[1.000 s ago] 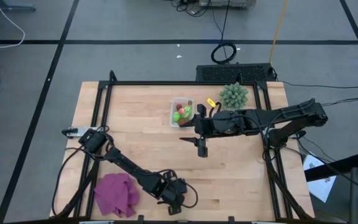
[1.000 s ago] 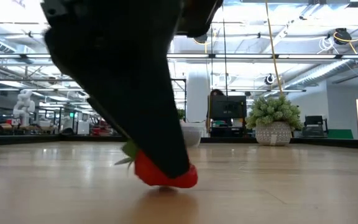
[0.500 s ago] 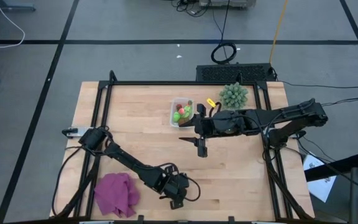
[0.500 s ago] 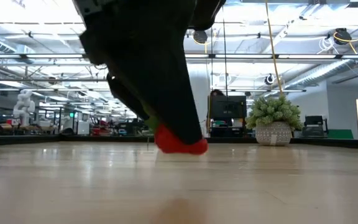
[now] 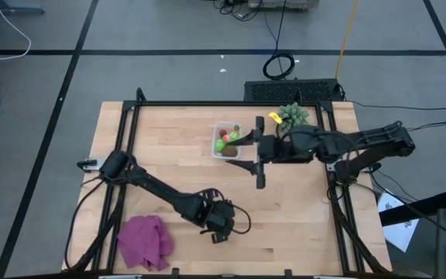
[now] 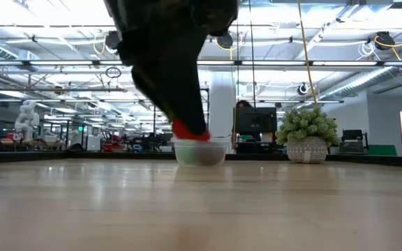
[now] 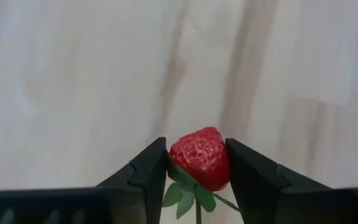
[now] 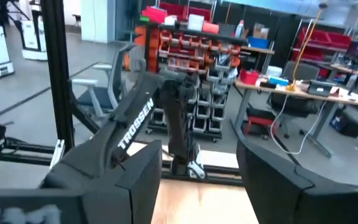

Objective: Pick and placing Produce into tupperware
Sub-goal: Put the strawberry into the transparent bin, then return to Home Position

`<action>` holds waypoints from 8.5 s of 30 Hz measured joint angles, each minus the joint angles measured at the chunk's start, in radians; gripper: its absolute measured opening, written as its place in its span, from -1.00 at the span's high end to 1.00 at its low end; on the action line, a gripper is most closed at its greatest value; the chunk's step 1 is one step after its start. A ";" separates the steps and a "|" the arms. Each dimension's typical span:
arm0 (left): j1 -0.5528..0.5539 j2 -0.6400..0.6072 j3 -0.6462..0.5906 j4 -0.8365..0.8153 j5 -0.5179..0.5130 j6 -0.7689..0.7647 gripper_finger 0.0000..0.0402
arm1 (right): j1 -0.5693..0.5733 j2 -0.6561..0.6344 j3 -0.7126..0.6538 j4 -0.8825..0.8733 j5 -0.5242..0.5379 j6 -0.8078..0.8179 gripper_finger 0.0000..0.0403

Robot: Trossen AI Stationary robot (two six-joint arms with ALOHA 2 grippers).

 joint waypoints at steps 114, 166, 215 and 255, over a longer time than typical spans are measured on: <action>0.901 0.080 0.279 -0.271 0.455 0.701 0.23 | -0.179 -0.112 0.001 -0.156 0.084 -0.136 0.00; 0.957 0.133 0.279 -0.243 0.453 0.666 -0.27 | -0.179 -0.112 0.001 -0.162 0.083 -0.162 0.00; -0.154 -1.325 -0.478 -0.356 -0.447 -0.086 -0.28 | 0.134 -0.548 -0.264 -0.436 0.078 0.229 0.00; -0.222 -1.924 -1.168 -0.007 -0.589 -0.095 -0.28 | 0.150 -1.375 -1.188 0.151 0.139 0.207 0.00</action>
